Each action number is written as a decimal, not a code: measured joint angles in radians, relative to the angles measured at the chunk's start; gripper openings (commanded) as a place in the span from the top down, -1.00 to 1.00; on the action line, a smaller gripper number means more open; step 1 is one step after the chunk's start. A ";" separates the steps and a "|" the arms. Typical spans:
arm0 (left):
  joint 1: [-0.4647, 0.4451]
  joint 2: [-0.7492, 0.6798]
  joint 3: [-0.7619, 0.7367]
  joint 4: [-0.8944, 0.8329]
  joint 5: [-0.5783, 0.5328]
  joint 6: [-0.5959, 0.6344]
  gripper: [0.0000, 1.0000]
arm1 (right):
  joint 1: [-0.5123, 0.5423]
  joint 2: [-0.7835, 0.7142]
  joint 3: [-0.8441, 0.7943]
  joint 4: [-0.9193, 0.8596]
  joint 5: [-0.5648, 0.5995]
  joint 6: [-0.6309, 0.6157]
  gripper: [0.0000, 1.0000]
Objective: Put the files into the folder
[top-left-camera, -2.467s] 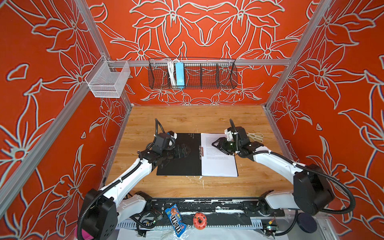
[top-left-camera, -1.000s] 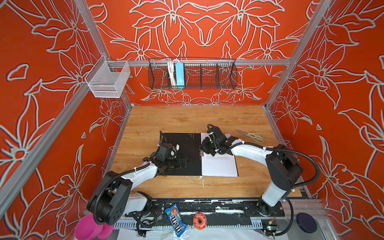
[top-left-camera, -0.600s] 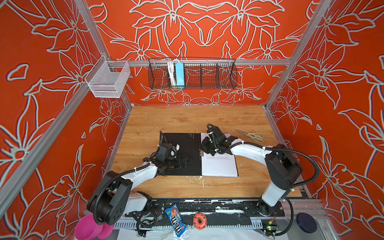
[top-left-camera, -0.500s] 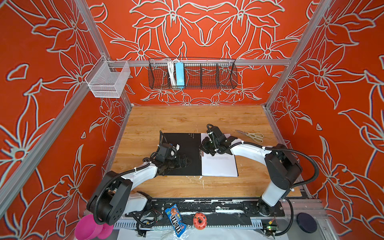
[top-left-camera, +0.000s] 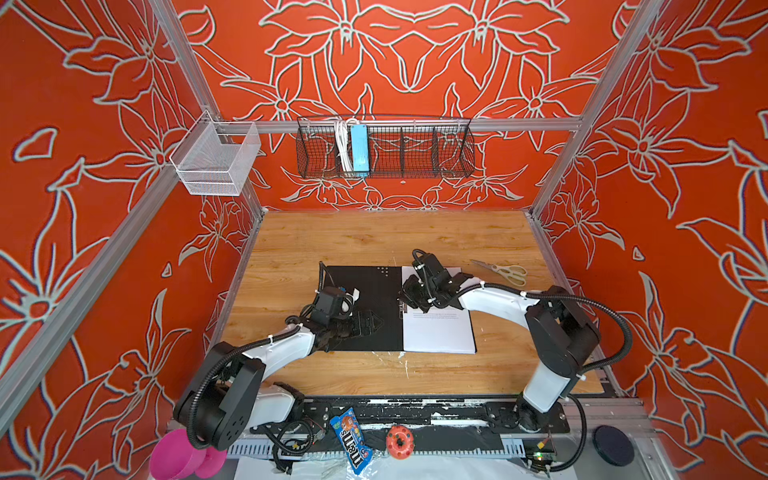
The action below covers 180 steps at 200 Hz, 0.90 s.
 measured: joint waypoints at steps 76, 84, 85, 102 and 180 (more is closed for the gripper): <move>0.000 0.009 -0.005 0.021 0.011 0.014 -0.95 | 0.000 0.002 0.002 0.003 0.000 0.014 0.75; 0.000 0.012 -0.005 0.026 0.014 0.015 -0.95 | 0.000 0.002 0.002 0.004 0.000 0.014 0.75; 0.000 0.013 -0.005 0.026 0.014 0.015 -0.95 | 0.000 0.002 0.002 0.004 0.000 0.015 0.75; 0.000 0.017 -0.005 0.033 0.019 0.018 -0.95 | 0.002 0.002 0.002 0.004 0.000 0.018 0.75; 0.001 0.021 -0.005 0.039 0.025 0.022 -0.95 | 0.011 0.002 0.002 0.006 0.001 0.031 0.68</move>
